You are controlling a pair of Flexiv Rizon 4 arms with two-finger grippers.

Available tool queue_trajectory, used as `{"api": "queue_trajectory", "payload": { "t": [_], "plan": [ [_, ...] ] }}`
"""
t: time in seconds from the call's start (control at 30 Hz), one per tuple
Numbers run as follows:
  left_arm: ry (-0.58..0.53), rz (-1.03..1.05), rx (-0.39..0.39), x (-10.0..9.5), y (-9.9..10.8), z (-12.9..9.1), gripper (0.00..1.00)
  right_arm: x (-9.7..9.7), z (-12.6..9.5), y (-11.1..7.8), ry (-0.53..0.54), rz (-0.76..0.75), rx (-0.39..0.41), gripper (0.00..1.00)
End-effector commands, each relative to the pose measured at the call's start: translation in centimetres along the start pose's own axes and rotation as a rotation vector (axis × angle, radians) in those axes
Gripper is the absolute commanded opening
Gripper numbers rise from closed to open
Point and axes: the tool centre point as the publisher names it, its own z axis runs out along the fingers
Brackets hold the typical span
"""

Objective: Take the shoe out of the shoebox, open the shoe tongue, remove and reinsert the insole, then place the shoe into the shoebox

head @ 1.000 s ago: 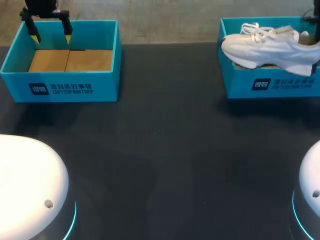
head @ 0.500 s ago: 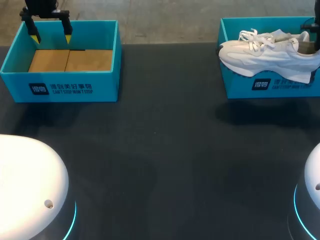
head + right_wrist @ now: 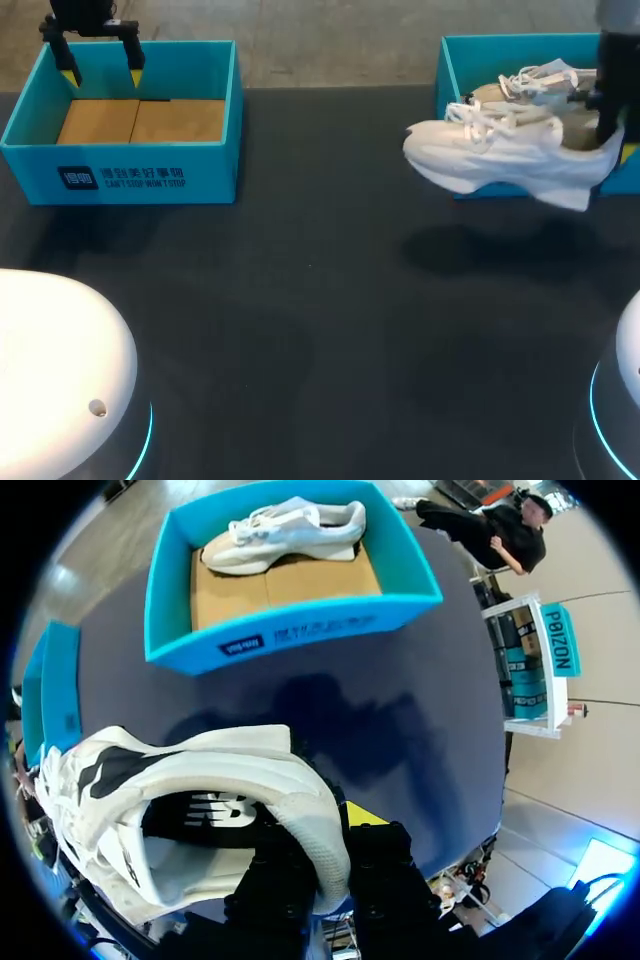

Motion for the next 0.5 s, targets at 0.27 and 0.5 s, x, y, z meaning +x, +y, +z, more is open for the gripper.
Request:
{"api": "queue_trajectory", "payload": {
  "t": [0.27,0.5],
  "plan": [
    [0.0,0.0,0.0,0.0,0.0,0.0,1.0,3.1,4.6,-8.2,0.013,0.031,-0.056,0.0],
    [0.0,0.0,0.0,0.0,0.0,0.0,1.0,6.8,7.4,-11.5,0.015,0.013,-0.026,0.0]
  ]
}}
